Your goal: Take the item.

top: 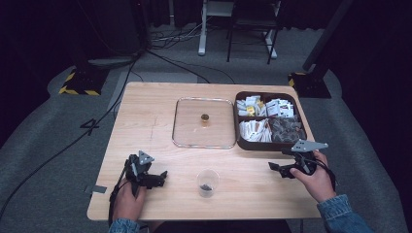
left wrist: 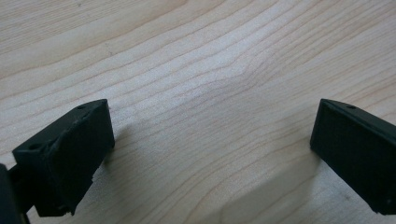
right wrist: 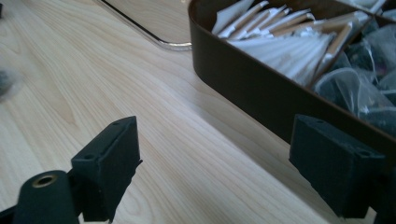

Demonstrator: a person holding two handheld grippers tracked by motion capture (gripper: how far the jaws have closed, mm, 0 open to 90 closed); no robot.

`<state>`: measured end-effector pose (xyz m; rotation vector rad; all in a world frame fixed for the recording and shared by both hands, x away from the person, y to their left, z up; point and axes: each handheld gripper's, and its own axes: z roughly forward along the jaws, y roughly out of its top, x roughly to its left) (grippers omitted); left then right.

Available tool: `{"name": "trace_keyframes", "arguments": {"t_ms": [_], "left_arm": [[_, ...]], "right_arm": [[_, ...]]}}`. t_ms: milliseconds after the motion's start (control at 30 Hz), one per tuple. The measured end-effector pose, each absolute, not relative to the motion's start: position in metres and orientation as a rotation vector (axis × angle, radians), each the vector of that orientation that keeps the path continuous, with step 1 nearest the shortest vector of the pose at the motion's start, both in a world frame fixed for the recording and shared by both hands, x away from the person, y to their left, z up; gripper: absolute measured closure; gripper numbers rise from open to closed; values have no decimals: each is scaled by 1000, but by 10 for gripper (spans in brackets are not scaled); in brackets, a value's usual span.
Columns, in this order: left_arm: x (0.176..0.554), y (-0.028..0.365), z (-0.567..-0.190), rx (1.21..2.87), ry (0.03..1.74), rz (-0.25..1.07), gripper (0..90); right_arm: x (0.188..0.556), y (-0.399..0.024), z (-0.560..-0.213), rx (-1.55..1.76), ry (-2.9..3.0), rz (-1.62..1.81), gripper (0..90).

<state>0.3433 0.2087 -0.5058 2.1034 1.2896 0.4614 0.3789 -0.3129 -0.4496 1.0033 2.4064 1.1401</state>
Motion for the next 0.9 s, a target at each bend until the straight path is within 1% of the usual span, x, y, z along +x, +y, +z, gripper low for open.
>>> {"name": "trace_keyframes", "arguments": {"t_ms": [467,733,900], "left_arm": [[343,209,-506,2103,1289,462,0],[343,209,-506,2103,1289,460,0],[343,209,-506,2106,1288,464,0]], "right_arm": [[382,-329,-490,1066,2430,1072,164],[378,-327,-501,1029,2422,1031,162],[376,-323,-504,1048,2393,1035,130]]}}
